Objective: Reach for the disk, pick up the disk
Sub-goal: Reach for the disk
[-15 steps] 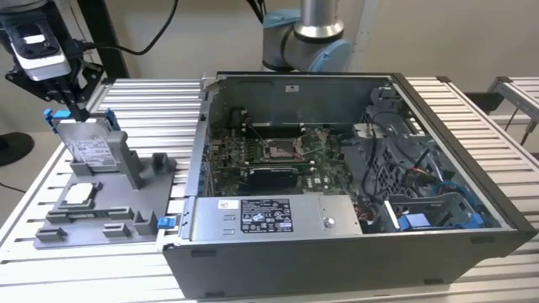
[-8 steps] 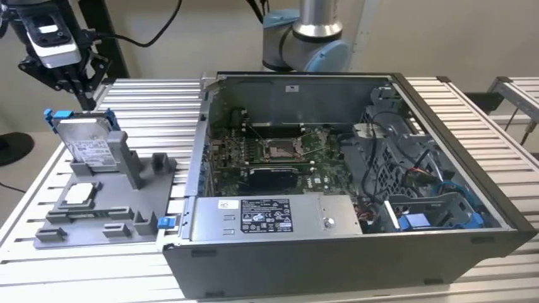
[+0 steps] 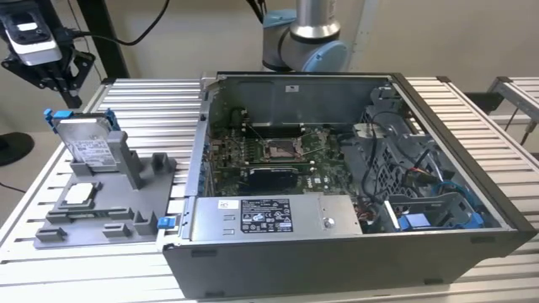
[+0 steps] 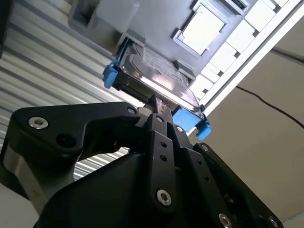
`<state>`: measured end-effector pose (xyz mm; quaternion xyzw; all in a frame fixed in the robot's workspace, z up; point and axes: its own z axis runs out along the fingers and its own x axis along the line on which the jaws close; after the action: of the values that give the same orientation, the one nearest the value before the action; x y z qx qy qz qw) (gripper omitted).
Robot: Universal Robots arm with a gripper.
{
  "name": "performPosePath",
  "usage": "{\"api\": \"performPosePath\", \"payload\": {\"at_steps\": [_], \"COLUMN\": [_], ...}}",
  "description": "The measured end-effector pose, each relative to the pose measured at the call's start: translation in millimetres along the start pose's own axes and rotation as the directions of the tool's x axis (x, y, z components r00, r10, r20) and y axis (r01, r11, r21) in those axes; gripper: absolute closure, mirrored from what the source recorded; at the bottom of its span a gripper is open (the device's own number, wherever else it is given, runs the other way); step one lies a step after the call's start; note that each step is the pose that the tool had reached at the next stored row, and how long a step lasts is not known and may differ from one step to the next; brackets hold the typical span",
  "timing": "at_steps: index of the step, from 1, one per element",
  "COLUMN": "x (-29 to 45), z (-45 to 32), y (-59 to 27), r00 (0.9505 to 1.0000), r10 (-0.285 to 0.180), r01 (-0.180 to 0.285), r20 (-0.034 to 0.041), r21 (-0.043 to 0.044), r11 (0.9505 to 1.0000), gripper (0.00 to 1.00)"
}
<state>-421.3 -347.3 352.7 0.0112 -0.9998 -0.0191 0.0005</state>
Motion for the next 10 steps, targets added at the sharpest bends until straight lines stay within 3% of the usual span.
{"api": "performPosePath", "payload": {"at_steps": [4,10], "x": [16.3,28.9], "z": [0.1,0.0], "y": [0.3,0.7], "r00": [1.0,1.0], "r10": [-0.001,-0.003], "r01": [0.001,0.003], "r20": [0.0,-0.0002], "r21": [0.0,0.0], "r11": [1.0,1.0], "gripper": [1.0,1.0]}}
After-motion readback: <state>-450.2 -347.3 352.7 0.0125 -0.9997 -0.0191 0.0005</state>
